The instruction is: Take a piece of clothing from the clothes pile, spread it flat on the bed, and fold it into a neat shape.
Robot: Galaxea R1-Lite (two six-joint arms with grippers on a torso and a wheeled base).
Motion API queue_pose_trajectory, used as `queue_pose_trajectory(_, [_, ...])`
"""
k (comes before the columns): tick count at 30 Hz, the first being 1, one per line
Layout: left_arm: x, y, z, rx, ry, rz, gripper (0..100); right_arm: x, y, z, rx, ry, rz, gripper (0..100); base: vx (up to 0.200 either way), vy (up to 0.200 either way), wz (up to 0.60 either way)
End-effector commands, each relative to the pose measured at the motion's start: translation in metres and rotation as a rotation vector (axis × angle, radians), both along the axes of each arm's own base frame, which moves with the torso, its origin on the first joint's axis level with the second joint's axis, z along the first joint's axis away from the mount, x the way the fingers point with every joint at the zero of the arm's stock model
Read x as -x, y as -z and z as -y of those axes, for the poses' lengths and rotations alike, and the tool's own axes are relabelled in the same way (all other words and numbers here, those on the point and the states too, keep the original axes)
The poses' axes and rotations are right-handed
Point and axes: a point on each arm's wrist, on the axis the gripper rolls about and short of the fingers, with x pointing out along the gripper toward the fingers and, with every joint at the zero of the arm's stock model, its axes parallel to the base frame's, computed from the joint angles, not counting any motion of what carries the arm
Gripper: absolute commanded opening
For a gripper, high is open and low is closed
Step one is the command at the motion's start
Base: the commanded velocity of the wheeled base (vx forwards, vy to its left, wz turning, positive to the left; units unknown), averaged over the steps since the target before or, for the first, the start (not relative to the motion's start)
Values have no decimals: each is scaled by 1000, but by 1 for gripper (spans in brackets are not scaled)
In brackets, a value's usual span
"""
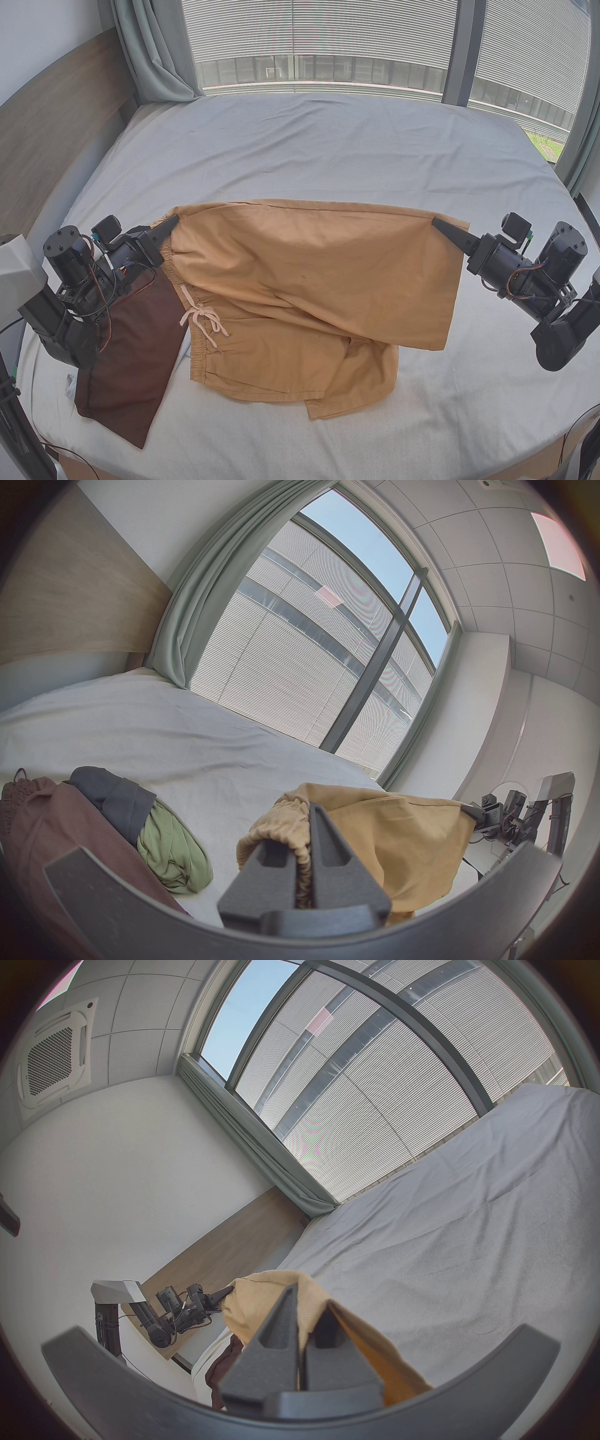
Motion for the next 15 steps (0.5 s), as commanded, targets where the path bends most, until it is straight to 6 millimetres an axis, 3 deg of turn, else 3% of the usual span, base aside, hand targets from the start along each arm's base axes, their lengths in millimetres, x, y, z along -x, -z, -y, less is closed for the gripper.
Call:
queue_pose_trajectory(1, [-2,3,-1,0,-4,-6,0,-1,-3,7,1,11,11,0,0,0,0])
queue_pose_trajectory(15, [-2,4,-1,0,-5,-9,0,-4,-3,16,1,32,11,0,0,0,0])
